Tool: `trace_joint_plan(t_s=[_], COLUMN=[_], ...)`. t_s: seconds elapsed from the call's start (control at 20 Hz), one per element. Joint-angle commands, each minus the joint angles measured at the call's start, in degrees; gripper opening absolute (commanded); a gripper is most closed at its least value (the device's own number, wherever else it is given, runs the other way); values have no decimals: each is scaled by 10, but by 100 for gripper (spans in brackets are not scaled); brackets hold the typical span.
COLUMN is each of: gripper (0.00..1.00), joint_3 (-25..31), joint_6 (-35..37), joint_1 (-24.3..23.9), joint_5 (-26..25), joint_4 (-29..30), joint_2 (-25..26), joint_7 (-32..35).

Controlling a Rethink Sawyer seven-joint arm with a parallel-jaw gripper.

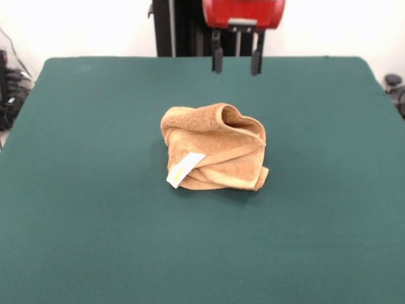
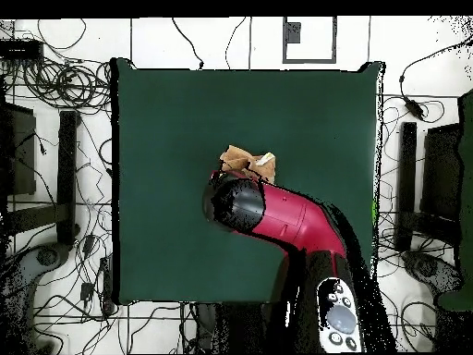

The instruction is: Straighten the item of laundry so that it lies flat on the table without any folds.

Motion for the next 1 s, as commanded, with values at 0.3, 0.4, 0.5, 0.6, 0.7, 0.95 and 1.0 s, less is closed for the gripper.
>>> trace_joint_plan(t_s=[0.3,0.4,0.5,0.6,0.7,0.95,1.0], gripper=[100,100,100,100,100,100,100], joint_3=[25,32,30,40,44,53,55], joint_6=[-18,-37,-37,-35,-28,-17,-20], joint_1=[10,5,5,-4,-11,-22,-24], joint_5=[39,39,36,32,27,20,19], joint_4=[-3,-3,-12,-30,-54,-93,-95], joint_2=[42,53,61,77,94,121,124], joint_7=[137,132,127,109,93,73,73])
